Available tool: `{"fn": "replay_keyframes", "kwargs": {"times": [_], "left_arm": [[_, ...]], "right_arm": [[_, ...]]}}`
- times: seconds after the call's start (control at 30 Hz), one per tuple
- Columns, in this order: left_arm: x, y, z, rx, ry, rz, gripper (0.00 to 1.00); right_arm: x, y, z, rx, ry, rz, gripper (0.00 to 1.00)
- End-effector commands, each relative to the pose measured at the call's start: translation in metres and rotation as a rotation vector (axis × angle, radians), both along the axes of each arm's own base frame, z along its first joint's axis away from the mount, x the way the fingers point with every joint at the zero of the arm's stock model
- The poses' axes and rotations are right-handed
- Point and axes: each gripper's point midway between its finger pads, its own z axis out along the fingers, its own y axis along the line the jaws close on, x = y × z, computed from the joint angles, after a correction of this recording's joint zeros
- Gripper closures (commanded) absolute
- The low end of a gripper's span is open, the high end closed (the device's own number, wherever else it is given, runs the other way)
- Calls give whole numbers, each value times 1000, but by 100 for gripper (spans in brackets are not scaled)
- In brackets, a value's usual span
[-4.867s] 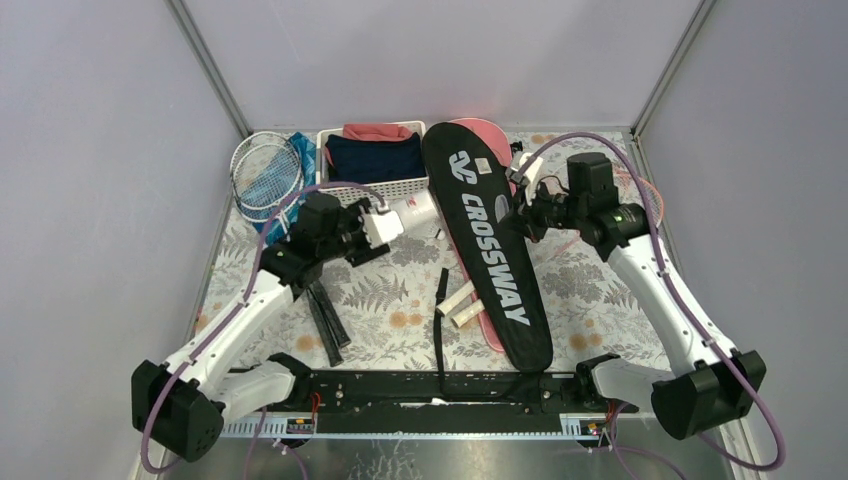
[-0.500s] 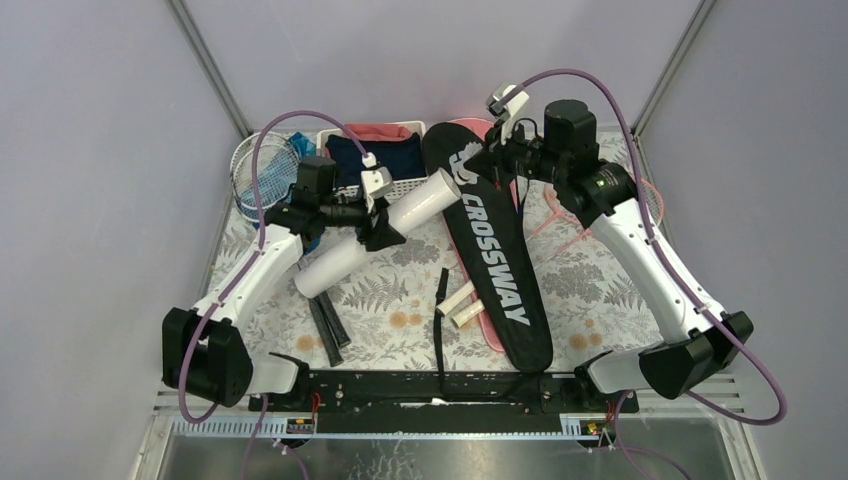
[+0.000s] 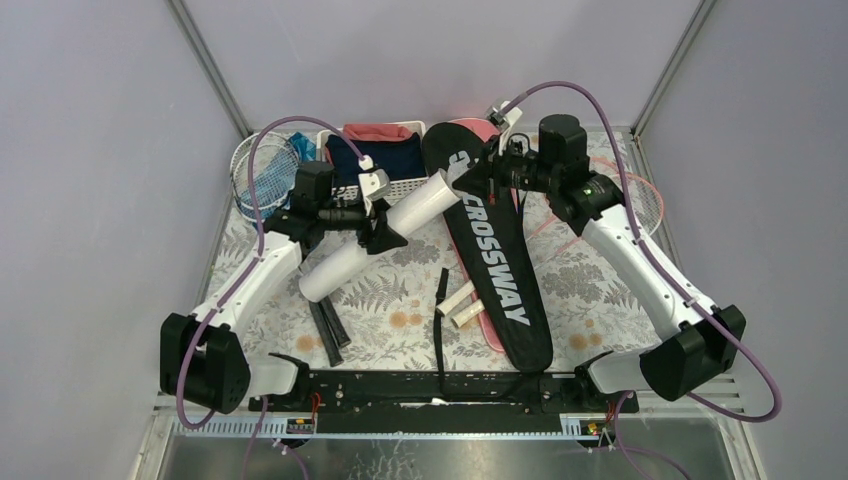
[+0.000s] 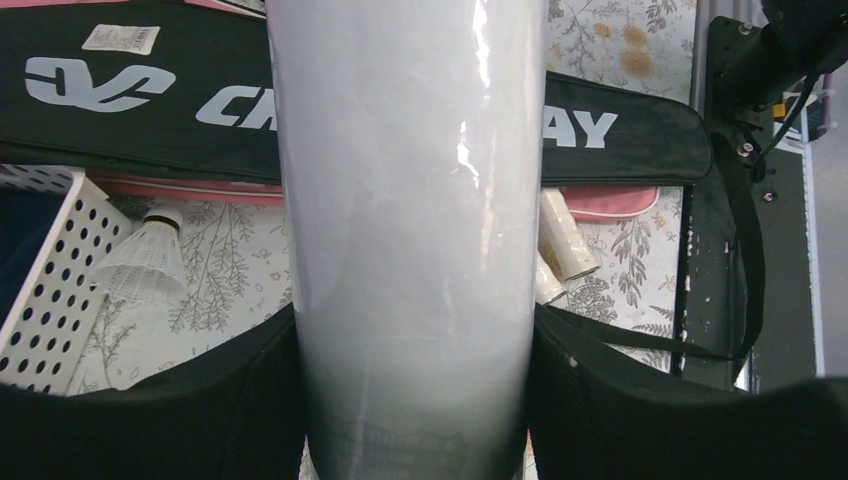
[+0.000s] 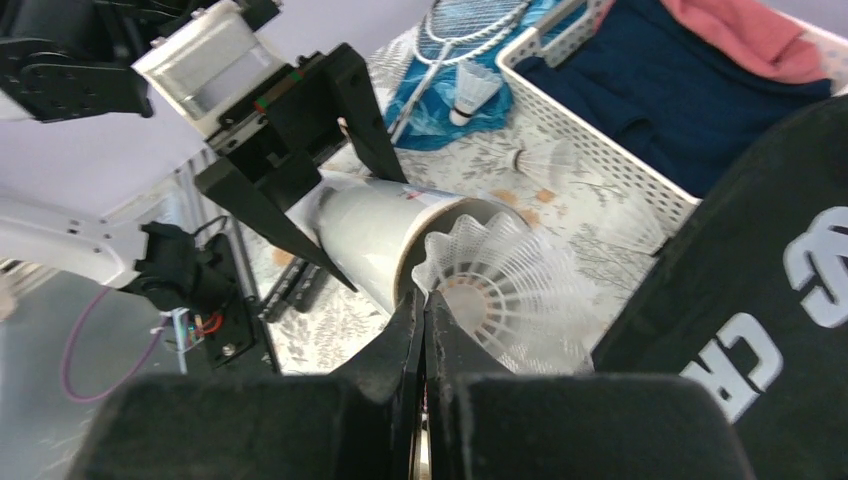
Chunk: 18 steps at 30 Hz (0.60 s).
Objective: Pack up the badminton gear
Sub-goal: Place the shuttlecock at the shuttle tube.
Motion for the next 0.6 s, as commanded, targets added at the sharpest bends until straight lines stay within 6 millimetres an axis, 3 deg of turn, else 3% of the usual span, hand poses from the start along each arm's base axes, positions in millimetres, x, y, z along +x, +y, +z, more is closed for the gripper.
{"fn": "replay_keyframes", "kwargs": {"times": [0.0, 0.3, 0.57], "left_arm": [[-2, -9, 17, -55, -55, -32, 51], [2, -14, 26, -114, -50, 15, 57], [0, -14, 24, -117, -58, 13, 57]], "right_arm": [[-14, 11, 17, 115, 12, 107, 100], [-16, 21, 3, 146, 82, 176, 96], [-15, 30, 6, 185, 98, 227, 94]]}}
